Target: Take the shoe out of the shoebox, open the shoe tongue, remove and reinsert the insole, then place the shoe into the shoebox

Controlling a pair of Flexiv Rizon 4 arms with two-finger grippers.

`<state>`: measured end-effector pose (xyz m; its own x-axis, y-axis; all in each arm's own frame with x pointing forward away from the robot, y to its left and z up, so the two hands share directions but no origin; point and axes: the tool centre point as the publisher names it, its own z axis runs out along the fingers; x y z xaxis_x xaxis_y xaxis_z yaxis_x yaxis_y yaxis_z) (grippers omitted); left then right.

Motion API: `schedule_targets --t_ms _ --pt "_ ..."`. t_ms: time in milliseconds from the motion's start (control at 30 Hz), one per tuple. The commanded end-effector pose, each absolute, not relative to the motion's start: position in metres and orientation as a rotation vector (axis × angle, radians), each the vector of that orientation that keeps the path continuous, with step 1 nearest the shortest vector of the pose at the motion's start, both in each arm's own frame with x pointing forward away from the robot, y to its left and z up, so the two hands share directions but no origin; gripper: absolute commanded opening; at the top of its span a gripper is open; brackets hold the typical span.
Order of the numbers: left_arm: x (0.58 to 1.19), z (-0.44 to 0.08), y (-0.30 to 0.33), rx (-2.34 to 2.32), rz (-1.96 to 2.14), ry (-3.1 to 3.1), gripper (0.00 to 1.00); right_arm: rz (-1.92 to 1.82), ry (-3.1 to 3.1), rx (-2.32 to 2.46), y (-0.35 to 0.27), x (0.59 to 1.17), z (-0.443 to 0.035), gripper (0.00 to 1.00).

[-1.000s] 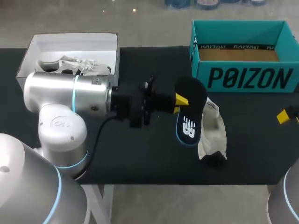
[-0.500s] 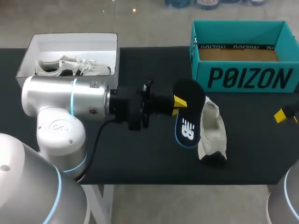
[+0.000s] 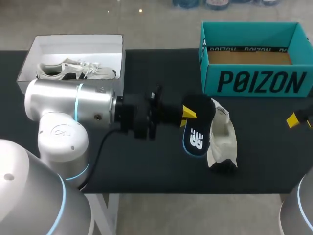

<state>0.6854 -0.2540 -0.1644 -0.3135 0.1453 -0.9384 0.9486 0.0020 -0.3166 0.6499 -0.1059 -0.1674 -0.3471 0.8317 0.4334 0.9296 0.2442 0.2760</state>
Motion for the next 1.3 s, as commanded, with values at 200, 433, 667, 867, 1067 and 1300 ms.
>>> schedule_targets --t_ms 200,433,667,867,1067,1300 --pt "0.646 -0.186 -0.265 1.095 -1.552 1.664 0.0 -0.726 -2.313 -1.665 -0.105 0.652 -0.168 1.0" --pt "0.646 -0.186 -0.265 1.095 -1.552 1.664 0.0 -0.726 -2.313 -1.665 -0.105 0.652 -0.168 1.0" --pt "0.646 -0.186 -0.265 1.095 -1.552 1.664 0.0 -0.726 -2.313 -1.665 -0.105 0.652 -0.168 1.0" --pt "0.646 -0.186 -0.265 1.095 -1.552 1.664 0.0 -0.726 -2.313 -1.665 -0.105 0.652 -0.168 1.0" --pt "0.646 -0.186 -0.265 1.095 -1.552 1.664 0.0 -0.726 -2.313 -1.665 -0.105 0.652 -0.168 1.0" --pt "0.646 -0.186 -0.265 1.095 -1.552 1.664 0.0 -0.726 -2.313 -1.665 -0.105 0.652 -0.168 1.0"
